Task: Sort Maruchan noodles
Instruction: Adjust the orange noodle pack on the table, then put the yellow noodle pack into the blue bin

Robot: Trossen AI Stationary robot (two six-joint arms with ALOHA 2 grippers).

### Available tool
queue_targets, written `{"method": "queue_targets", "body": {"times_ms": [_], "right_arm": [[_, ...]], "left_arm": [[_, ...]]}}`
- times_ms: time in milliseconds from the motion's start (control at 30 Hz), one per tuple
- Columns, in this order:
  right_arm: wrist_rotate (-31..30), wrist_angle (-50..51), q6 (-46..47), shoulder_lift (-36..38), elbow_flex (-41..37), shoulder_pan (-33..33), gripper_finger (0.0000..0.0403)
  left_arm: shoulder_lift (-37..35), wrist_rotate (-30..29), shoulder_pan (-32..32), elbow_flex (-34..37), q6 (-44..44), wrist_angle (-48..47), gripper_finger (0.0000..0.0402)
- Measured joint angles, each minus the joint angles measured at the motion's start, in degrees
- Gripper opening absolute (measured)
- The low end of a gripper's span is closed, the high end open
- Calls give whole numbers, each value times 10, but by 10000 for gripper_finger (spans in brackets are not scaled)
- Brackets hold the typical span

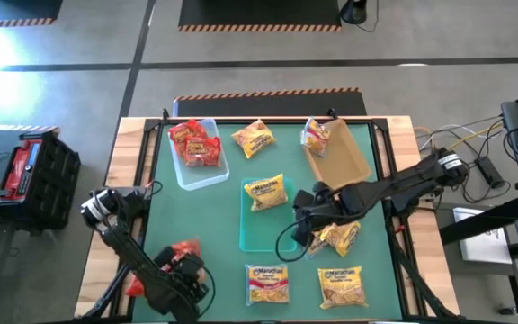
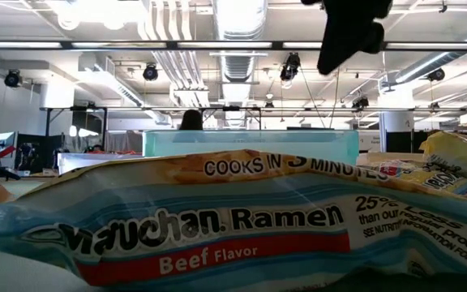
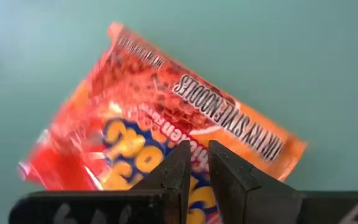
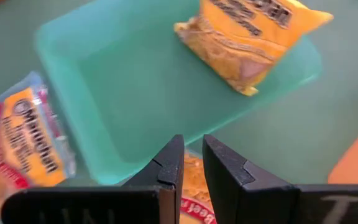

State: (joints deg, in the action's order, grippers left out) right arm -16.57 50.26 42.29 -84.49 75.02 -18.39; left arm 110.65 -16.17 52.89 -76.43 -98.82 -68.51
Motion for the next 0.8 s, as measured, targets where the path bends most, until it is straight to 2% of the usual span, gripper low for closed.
{"method": "queue_targets", "body": {"times_ms": [100, 267, 400, 467, 600, 800], "right_arm": [[-13, 0, 12, 0, -8, 0, 48], [-43, -4, 12, -1, -7, 0, 48], [-48, -14, 13, -1, -6, 0, 48], [-22, -13, 22, -1, -6, 0, 48], [71, -13, 53, -1, -6, -9, 48], [108, -8, 110, -8, -6, -68, 48]], "left_arm": [[-2, -42, -5, 14, 35, 4, 40], [-8, -198, -2, 15, 30, 7, 40], [-16, -263, -4, 12, 18, 16, 40], [-18, -280, -6, 5, 19, 23, 40], [-18, -289, -6, -10, 19, 30, 40], [-18, -298, -6, -32, 19, 39, 40]]}}
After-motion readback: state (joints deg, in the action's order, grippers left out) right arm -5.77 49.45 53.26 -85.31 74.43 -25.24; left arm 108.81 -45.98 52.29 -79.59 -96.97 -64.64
